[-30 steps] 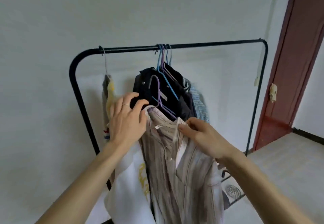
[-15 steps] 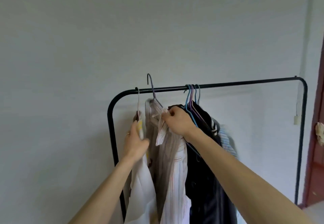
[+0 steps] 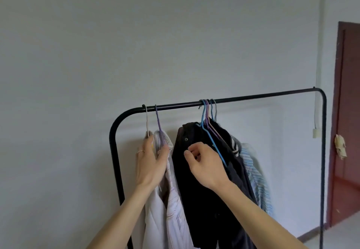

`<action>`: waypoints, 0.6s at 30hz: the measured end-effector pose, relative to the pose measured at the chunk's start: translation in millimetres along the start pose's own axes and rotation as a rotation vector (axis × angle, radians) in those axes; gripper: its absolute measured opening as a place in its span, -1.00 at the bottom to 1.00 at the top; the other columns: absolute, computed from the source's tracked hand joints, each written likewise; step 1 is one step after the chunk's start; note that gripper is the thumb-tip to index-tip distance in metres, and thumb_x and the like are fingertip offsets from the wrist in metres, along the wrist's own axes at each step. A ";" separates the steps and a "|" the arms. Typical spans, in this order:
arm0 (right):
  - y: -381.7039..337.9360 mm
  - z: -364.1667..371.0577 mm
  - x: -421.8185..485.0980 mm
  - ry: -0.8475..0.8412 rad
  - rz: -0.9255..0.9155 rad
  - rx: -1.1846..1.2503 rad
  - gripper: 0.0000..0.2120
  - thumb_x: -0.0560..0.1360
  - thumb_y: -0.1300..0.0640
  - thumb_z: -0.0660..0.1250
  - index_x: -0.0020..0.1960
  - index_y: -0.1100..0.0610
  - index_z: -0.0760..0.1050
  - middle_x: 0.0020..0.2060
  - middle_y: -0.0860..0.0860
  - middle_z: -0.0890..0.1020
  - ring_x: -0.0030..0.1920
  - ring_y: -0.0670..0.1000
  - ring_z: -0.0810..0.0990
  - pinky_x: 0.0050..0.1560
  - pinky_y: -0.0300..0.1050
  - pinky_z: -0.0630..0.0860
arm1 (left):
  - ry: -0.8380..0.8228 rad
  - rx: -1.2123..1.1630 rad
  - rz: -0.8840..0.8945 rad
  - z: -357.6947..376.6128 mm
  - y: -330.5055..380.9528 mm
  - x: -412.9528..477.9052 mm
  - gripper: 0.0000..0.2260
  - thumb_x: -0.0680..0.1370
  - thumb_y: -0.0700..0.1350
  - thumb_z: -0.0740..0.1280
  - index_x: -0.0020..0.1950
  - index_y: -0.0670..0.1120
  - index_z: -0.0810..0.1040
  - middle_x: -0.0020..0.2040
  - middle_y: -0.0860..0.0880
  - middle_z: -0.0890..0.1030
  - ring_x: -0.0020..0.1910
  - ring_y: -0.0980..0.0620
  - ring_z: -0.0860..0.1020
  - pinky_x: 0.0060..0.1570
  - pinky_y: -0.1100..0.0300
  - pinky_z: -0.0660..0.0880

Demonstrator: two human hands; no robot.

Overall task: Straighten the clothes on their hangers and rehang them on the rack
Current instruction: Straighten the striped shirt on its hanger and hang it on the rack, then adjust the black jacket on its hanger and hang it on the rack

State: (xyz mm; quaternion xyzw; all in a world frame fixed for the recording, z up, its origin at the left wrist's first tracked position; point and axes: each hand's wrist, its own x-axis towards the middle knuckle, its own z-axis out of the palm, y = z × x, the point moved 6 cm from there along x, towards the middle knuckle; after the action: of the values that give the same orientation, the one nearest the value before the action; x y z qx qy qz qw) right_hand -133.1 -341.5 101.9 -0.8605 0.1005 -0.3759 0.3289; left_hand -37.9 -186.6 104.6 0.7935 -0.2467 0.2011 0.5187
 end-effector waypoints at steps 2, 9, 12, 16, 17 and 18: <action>18.5 -33.8 -3.0 0.184 -0.041 -0.132 -0.74 0.53 -0.03 0.28 0.15 0.08 0.49 0.03 -0.03 0.56 0.03 0.01 0.52 0.03 -0.13 0.42 | -0.062 0.127 0.066 7.1 10.7 4.9 -0.39 0.52 0.06 0.32 0.54 0.10 0.19 0.58 -0.02 0.09 0.54 -0.03 0.06 0.48 0.06 0.10; 63.3 -43.0 -17.6 -0.035 0.106 -0.606 -0.75 0.58 0.01 0.19 0.15 0.16 0.36 0.09 0.08 0.54 0.15 0.13 0.46 -0.08 -0.03 0.41 | -0.169 0.363 0.052 27.0 15.7 11.0 -0.41 0.49 -0.14 0.25 0.53 0.06 0.25 0.61 0.01 -0.11 0.56 0.00 -0.20 0.53 0.02 -0.10; 62.0 -36.8 -11.0 -0.086 0.133 -0.561 -0.79 0.59 -0.01 0.17 0.05 0.14 0.33 -0.06 0.08 0.52 0.01 0.16 0.52 -0.17 -0.02 0.41 | -0.149 0.401 0.075 26.7 15.0 11.8 -0.41 0.49 -0.16 0.24 0.53 0.02 0.25 0.61 -0.02 -0.07 0.56 -0.03 -0.18 0.53 0.02 -0.10; 66.1 -25.2 5.2 -0.143 0.206 -0.437 -0.74 0.61 -0.04 0.07 -0.16 0.09 0.28 -0.21 0.06 0.50 -0.16 0.18 0.49 -0.20 -0.02 0.39 | -0.129 0.448 0.102 25.9 6.5 14.3 -0.40 0.50 -0.14 0.23 0.55 -0.01 0.22 0.61 -0.05 -0.05 0.57 -0.05 -0.18 0.53 0.01 -0.13; 68.3 -21.8 6.5 -0.150 0.233 -0.392 -0.71 0.62 -0.06 0.04 -0.21 0.07 0.26 -0.22 0.06 0.51 -0.16 0.18 0.50 -0.19 -0.01 0.39 | -0.123 0.465 0.114 25.4 3.7 13.2 -0.40 0.51 -0.12 0.22 0.56 -0.01 0.21 0.61 -0.06 -0.05 0.57 -0.05 -0.19 0.53 0.01 -0.13; 71.7 -18.1 6.9 -0.155 0.260 -0.341 -0.69 0.63 -0.07 0.02 -0.23 0.05 0.25 -0.21 0.07 0.51 -0.15 0.18 0.50 -0.18 -0.01 0.39 | -0.117 0.485 0.127 25.4 2.2 12.9 -0.40 0.51 -0.11 0.21 0.57 -0.01 0.19 0.61 -0.07 -0.04 0.57 -0.05 -0.20 0.53 0.00 -0.14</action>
State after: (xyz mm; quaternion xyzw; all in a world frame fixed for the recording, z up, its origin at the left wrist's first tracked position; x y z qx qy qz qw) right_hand -135.9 -408.0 69.0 -0.9098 0.2472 -0.2405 0.2310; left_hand -27.3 -213.2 103.9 0.8878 -0.2705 0.2402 0.2844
